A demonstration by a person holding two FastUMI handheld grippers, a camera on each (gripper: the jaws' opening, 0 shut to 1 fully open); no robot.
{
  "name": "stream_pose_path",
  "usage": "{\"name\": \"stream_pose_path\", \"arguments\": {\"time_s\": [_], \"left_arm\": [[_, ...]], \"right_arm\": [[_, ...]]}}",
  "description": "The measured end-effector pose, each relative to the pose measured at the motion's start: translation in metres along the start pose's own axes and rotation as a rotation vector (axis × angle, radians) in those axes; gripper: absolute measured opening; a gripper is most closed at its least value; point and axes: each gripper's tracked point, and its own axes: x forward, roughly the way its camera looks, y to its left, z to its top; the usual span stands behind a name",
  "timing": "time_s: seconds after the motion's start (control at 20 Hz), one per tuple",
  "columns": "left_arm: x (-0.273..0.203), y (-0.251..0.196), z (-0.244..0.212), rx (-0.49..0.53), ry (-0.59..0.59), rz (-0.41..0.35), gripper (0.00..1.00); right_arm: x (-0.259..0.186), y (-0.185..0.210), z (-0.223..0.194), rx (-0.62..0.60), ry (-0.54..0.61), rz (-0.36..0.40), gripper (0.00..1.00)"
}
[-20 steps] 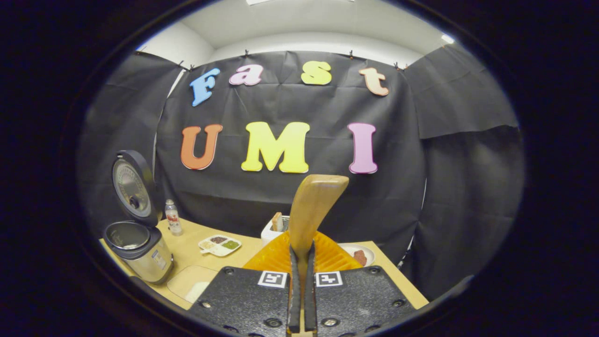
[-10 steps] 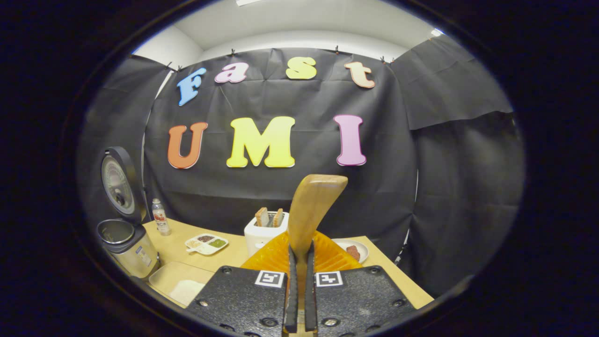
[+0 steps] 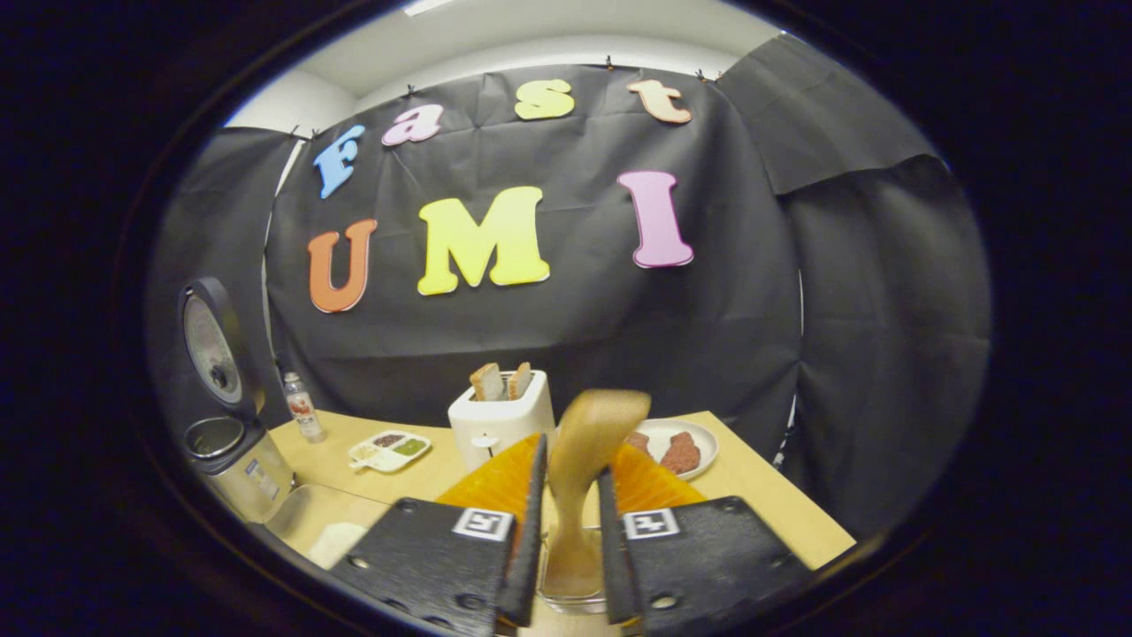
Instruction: Close the left gripper, press the button to open the rice cooker; take a wooden spoon from the chopstick holder with the right hand, scoop a spoonful of rice and pour it into the rice cooker, then put the wooden spoon back into the chopstick holder.
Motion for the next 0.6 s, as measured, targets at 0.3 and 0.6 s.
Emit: {"name": "stream_pose_path", "arguments": {"time_s": [0.3,0.6], "left_arm": [[0.019,-0.005,-0.001,0.015,0.018,0.006,0.94],[0.044,-0.01,0.011,-0.012,0.04,-0.043,0.95]], "right_arm": [[-0.027,-0.014,0.021,-0.015,-0.036,-0.078,1.0],[-0.085,-0.015,0.03,-0.003,-0.003,-0.065,1.0]]}}
